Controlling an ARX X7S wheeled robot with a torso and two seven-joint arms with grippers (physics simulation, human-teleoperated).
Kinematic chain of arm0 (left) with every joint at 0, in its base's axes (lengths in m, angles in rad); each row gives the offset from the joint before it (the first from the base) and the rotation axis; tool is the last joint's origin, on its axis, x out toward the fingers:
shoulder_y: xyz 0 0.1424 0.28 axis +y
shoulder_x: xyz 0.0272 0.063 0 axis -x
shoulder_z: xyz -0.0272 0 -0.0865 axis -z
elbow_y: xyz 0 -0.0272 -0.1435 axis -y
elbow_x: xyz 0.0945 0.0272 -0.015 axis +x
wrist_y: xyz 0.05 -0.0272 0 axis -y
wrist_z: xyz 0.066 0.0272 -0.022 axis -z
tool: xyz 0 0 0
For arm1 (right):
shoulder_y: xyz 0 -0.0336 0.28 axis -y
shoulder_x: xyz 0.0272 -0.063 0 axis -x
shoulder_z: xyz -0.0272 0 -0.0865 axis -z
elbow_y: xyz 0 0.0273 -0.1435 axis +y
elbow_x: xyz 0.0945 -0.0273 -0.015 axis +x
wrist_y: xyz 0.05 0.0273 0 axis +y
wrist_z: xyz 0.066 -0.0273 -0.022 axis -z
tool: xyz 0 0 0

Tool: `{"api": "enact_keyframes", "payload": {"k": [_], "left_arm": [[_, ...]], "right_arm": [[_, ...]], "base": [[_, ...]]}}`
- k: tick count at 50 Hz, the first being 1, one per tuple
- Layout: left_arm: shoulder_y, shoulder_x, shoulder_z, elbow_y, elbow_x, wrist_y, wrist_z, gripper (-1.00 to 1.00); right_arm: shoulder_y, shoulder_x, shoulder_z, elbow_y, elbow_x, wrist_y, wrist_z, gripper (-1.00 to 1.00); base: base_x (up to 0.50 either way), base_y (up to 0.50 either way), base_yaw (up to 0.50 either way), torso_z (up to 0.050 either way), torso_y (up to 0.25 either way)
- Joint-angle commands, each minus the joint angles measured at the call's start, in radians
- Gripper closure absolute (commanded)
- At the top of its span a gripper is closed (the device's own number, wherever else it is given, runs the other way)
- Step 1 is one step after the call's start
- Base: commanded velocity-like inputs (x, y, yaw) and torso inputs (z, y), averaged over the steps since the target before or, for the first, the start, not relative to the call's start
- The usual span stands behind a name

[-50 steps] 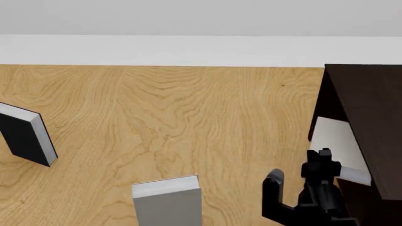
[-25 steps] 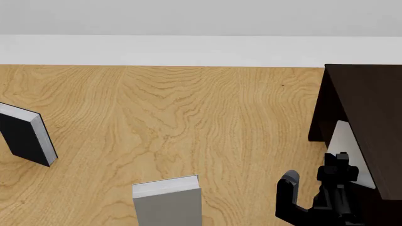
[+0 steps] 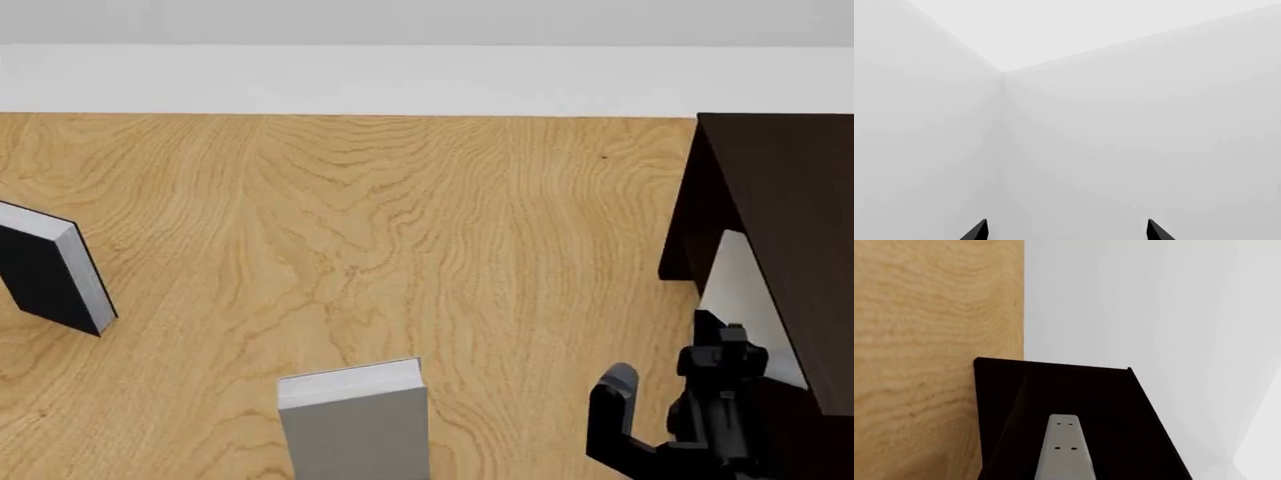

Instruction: Pick up the book on the right and place it on the cabinet shelf.

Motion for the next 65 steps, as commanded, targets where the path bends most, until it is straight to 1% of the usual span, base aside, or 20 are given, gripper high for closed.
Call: {"api": "enact_keyframes", "payload": {"k": [1,14,15,42,53,65], "left_arm": [[-0.002,0.0,0.009,0.0,0.007,0.006,-0.002,-1.0],[0.001,0.007,0.006,0.0,0.01,0.006,0.005,-1.0],[0.001,0.008,0.003,0.0,0.008,0.005,0.006,-1.0],[0.003,0.007,-0.022,0.0,-0.004,0.003,0.013,-1.0],[0.004,0.017,-0.023,0.0,0.001,0.003,0.019,-1.0],[0.007,0.044,-0.021,0.0,0.011,0.004,0.034,-1.0]], "right_arm": [[0.003,0.009,0.046,0.016,-0.026,0.027,-0.112,1.0],[0.003,0.008,0.074,0.016,-0.026,0.033,-0.126,1.0],[0.004,0.008,0.075,0.016,-0.027,0.034,-0.125,-1.0],[0.015,0.007,0.099,0.016,-0.038,0.013,-0.127,-1.0],[0.013,-0.013,0.102,0.016,-0.039,-0.078,-0.143,-1.0],[0.004,-0.029,0.112,0.016,-0.032,-0.109,-0.166,-1.0]], "base": [[0.0,0.0,0.0,0.0,0.0],[0.0,0.0,0.0,0.0,0.0],[0.01,0.0,0.0,0.0,0.0],[0.01,0.0,0.0,-0.002,0.001],[0.01,0.0,0.01,-0.002,0.001],[0.02,0.0,0.01,-0.002,0.0]]}}
